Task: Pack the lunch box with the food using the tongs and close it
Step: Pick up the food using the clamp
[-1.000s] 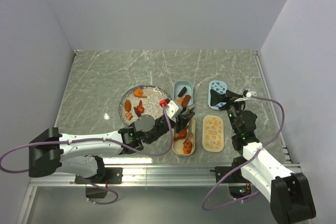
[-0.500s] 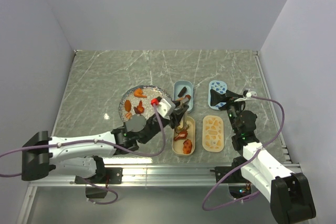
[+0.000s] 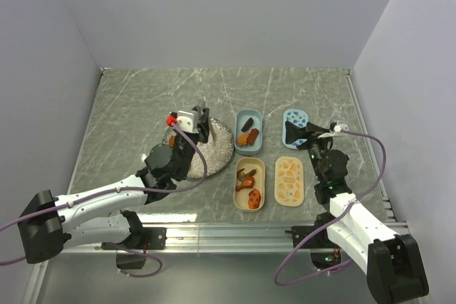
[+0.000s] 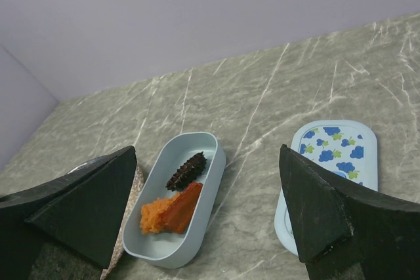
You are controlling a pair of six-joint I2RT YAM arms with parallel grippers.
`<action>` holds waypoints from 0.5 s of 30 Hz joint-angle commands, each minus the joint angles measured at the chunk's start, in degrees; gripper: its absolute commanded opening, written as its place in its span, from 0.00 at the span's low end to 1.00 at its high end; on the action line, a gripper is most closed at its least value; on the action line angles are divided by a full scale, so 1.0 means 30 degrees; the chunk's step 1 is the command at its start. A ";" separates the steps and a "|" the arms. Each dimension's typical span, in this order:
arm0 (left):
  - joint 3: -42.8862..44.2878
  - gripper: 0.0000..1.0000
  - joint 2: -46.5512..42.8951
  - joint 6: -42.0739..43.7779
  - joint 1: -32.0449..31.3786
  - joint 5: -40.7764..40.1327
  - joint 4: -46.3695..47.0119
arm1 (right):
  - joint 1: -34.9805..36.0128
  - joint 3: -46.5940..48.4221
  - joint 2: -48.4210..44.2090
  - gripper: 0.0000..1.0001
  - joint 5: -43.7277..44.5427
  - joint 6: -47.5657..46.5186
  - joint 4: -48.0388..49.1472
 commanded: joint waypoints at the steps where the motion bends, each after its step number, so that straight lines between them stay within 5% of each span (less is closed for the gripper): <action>1: -0.0690 0.38 -0.0241 -0.0533 0.1346 -0.1569 0.1952 | 0.0113 0.0834 0.0081 0.96 -0.0069 -0.0112 0.0753; 15: -0.3240 0.39 -0.1999 -0.2345 0.5595 -0.2746 0.2017 | 0.0142 0.0923 0.0286 0.96 -0.0069 -0.0112 0.0811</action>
